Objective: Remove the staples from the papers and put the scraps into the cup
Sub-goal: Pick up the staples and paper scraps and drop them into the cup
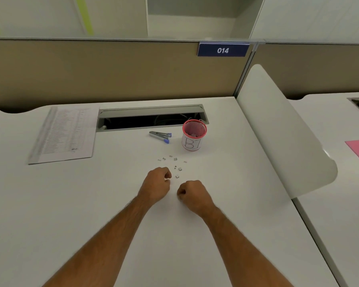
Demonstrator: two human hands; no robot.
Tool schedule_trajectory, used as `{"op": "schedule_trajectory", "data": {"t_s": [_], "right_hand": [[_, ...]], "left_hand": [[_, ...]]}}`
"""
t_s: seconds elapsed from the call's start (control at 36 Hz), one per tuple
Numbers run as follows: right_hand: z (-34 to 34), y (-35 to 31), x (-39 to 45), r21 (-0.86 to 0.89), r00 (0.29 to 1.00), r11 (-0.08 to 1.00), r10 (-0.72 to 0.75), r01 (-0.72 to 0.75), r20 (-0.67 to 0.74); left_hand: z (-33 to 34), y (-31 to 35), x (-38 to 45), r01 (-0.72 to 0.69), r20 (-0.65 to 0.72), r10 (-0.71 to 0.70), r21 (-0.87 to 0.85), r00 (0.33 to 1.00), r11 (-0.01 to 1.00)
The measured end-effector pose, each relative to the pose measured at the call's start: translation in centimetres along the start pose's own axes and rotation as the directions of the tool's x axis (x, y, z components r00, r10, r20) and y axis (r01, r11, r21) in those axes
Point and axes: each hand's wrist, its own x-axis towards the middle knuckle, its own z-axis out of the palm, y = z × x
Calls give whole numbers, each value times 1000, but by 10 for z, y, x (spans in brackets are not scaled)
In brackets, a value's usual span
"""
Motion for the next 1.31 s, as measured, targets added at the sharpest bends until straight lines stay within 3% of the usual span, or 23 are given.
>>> {"op": "schedule_trajectory", "data": {"t_s": [0.47, 0.75, 1.08, 1.31], "right_hand": [[10, -1, -3, -130, 999, 990, 44, -45, -15], [-7, 16, -4, 152, 993, 984, 104, -95, -49], [-4, 21, -7, 33, 998, 999, -16, 18, -63], [-2, 19, -7, 69, 997, 998, 19, -14, -68]], "left_hand": [[-7, -1, 4, 6, -41, -6, 5, 999, 1000], [-10, -6, 7, -18, -76, 17, -8, 997, 1000], [-4, -8, 9, -17, -62, 17, 6, 998, 1000], [-4, -10, 8, -20, -48, 21, 8, 999, 1000]]}}
